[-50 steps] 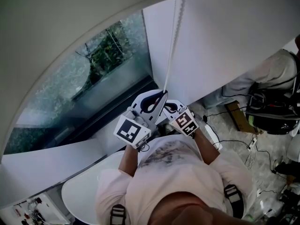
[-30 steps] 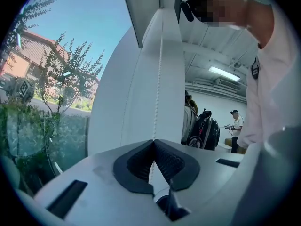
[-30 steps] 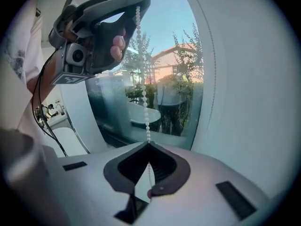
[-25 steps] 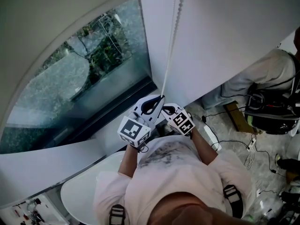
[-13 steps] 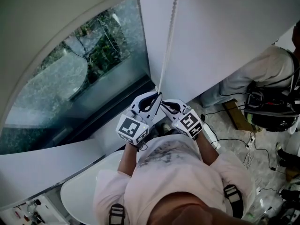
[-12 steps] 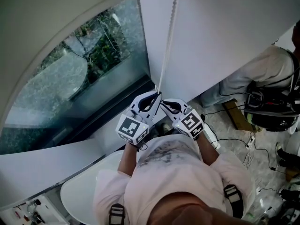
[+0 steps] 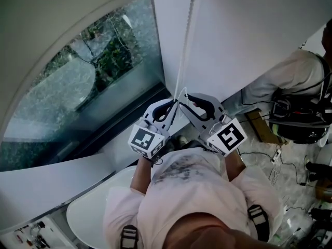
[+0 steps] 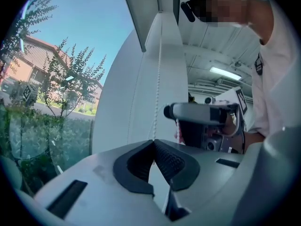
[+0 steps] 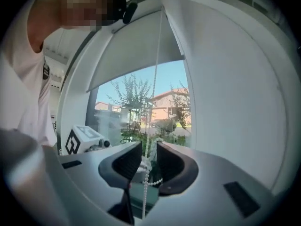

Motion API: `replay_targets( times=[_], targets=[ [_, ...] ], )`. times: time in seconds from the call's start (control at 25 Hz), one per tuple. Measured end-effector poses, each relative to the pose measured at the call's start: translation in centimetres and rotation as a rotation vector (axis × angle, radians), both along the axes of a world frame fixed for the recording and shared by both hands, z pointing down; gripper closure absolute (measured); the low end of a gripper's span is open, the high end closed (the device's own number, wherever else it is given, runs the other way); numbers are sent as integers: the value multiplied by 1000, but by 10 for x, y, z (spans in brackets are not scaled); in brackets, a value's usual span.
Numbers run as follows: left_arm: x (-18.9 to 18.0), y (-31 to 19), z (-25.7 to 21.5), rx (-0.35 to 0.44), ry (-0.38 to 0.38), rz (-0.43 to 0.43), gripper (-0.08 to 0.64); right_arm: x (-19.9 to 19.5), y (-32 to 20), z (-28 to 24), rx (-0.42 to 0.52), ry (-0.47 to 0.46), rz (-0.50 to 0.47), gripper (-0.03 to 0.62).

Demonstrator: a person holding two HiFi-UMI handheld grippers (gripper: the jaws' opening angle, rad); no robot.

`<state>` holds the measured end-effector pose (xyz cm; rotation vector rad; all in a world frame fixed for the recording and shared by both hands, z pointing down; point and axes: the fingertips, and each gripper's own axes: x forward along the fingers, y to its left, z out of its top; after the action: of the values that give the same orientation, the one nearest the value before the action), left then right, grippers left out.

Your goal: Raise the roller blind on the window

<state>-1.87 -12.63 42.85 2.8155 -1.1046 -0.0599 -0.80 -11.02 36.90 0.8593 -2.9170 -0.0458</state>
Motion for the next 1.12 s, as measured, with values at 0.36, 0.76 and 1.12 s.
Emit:
replay_targets(
  times=[0.36, 0.76, 1.12],
  targets=[
    [6, 5, -1, 3, 6, 9, 554, -14, -15, -85, 155, -69, -8, 440],
    [12, 7, 0, 9, 8, 13, 554, -18, -20, -130, 183, -82, -40, 483],
    [13, 10, -3, 19, 10, 10, 554, -16, -18, -129, 111, -88, -36, 526]
  ],
)
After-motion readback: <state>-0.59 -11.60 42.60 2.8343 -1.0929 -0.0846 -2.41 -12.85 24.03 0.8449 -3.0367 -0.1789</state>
